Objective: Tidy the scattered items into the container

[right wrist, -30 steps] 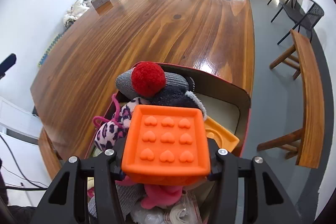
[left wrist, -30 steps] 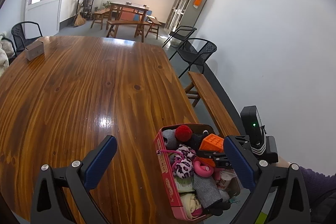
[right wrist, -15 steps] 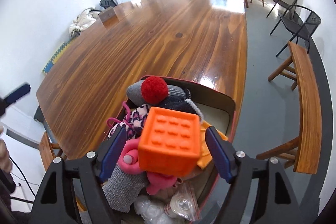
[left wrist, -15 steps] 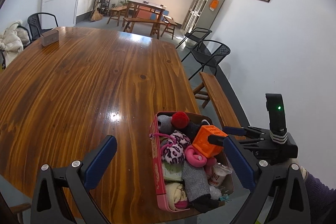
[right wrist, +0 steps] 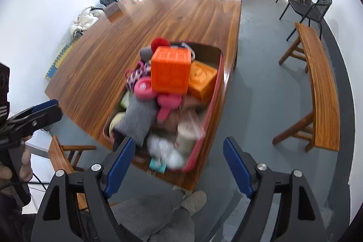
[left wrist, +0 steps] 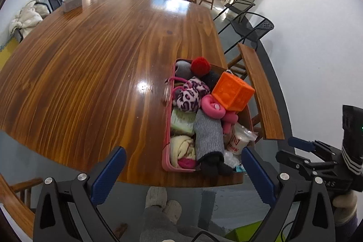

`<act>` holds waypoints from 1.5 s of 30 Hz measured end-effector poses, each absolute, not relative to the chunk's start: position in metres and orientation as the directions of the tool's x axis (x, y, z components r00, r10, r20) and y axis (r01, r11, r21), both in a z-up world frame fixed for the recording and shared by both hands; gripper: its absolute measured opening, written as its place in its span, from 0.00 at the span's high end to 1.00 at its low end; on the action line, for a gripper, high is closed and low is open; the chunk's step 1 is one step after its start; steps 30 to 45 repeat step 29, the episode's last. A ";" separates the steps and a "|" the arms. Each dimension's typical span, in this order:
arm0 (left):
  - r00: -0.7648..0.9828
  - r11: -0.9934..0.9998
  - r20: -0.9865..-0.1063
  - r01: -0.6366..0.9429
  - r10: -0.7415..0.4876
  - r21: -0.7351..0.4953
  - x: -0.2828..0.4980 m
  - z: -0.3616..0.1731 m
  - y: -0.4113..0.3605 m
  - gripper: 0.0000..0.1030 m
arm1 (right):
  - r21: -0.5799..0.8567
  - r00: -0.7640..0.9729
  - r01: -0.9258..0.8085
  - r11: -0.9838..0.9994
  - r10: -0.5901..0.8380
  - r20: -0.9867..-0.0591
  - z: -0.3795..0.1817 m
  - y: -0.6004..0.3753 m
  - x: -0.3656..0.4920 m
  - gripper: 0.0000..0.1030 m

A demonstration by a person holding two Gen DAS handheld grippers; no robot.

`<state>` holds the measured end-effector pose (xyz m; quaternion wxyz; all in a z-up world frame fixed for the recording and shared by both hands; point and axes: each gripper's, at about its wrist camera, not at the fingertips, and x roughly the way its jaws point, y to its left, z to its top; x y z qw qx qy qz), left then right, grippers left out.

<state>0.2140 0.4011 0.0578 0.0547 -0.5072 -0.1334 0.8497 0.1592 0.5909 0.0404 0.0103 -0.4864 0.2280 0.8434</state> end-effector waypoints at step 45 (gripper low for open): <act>-0.522 -0.979 -0.832 -0.031 0.187 -0.201 0.241 0.074 0.458 0.01 | 0.304 -0.470 -0.353 -0.885 -0.113 -0.876 0.030 0.561 0.217 0.19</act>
